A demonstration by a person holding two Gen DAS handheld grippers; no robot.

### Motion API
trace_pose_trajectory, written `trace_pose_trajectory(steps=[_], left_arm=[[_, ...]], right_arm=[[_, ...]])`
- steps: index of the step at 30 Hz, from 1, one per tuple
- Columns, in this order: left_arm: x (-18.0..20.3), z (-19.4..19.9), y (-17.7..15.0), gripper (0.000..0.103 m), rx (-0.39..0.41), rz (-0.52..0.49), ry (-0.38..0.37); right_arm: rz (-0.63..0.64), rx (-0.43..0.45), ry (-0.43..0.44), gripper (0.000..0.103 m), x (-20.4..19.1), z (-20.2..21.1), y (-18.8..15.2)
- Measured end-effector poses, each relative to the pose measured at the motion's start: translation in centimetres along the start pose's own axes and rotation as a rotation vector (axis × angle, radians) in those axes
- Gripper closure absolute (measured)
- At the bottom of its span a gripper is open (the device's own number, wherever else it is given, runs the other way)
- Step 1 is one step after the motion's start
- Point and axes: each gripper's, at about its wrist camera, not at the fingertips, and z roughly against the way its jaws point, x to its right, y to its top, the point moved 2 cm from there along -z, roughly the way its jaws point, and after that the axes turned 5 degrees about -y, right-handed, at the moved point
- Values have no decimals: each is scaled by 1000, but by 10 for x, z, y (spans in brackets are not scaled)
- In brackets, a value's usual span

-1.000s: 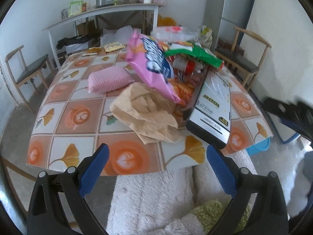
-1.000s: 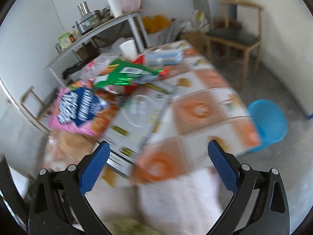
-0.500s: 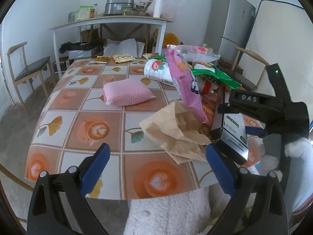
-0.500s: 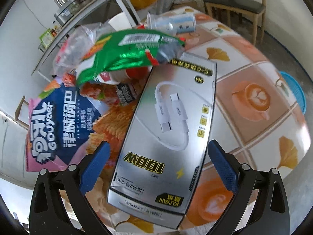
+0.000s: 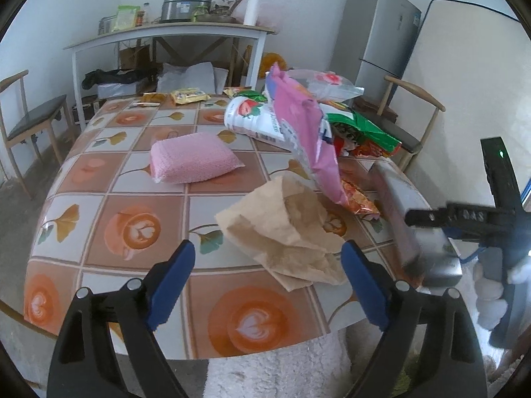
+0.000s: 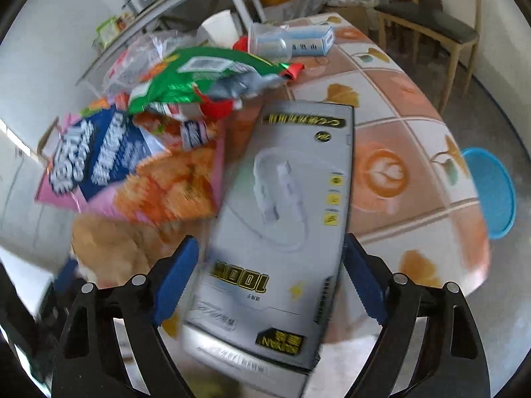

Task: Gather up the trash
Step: 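Grasp the silver cable box with the right gripper while the left grasps the brown paper bag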

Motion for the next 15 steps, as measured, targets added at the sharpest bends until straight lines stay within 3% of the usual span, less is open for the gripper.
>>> trace_pose_trajectory(steps=[4,10,13,15], left_arm=[[-2,-9,7,16,-18,28,-36],[-12,-35,23,25,-50,63,-2],[-14,-51,25,35,-94,36,27],[-13,-61,23,50,-132,2,62]], right_arm=[[13,2,-51,16,21,3,-11],[-50,25,5,13,27,1,-2],[-63,28,29,13,23,-2,7],[-53,29,33,13,15,-2,6]])
